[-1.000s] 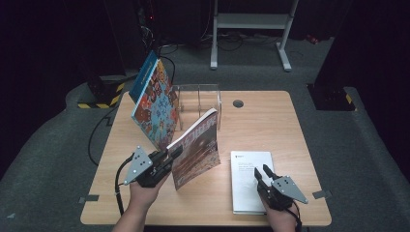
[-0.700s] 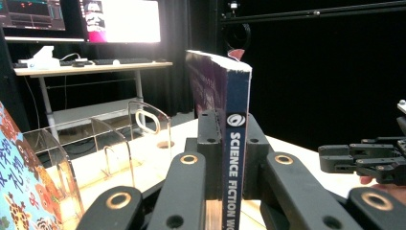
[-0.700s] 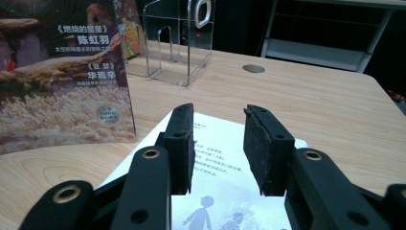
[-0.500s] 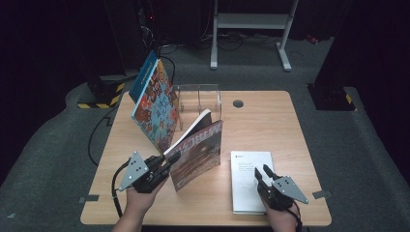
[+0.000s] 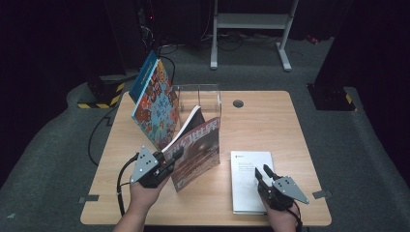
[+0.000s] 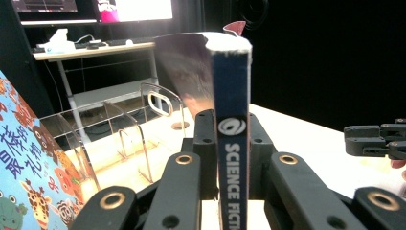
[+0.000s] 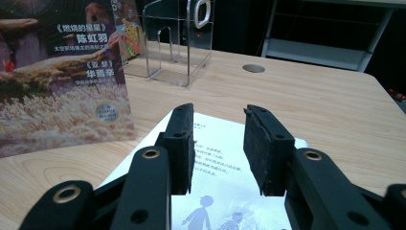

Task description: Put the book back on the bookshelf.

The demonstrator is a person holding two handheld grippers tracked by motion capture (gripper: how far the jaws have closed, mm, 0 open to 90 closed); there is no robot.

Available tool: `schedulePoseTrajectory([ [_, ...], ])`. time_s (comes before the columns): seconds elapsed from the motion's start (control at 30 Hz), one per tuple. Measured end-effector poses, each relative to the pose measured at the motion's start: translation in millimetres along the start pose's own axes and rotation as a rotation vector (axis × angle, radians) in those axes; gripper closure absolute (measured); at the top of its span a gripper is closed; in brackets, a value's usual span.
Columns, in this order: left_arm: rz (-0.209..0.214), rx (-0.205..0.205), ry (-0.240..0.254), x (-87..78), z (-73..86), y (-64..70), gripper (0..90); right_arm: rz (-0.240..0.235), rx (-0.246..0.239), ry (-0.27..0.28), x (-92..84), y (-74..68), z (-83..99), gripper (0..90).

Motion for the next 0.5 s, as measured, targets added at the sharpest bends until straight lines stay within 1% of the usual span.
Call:
schedulePoseTrajectory([
  [0.07,0.0,0.005,0.006,-0.1,0.7,2.4,80.7,0.002,0.0,0.003,0.1,-0.4,-0.3,63.5],
  [0.17,-0.01,0.025,0.007,-0.7,1.9,5.2,80.5,-0.002,-0.003,-0.003,0.1,-1.1,-0.3,63.1],
  [0.3,-0.013,0.01,0.012,-0.6,2.5,4.8,80.5,0.001,-0.003,-0.005,0.8,-0.6,-0.4,62.5],
  [0.37,0.0,0.012,0.005,-1.3,2.5,4.4,81.0,0.003,-0.007,-0.005,0.9,-0.2,-0.6,62.4],
  [0.47,-0.015,0.02,0.003,-1.9,2.5,6.6,81.0,-0.004,-0.008,-0.012,1.4,0.3,-1.0,61.6],
  [0.5,-0.02,0.033,0.011,-1.9,3.0,8.3,81.0,-0.012,-0.009,-0.009,1.7,0.5,-0.9,61.2],
])
Point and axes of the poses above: each handheld gripper's, and its own axes: x roughly forward along the jaws, z roughly out of its underside, y roughly to its right, the point moved 3 cm from there along x, roughly forward along the jaws, and after that the axes turned 13 degrees about -x, right-handed, at the moved point
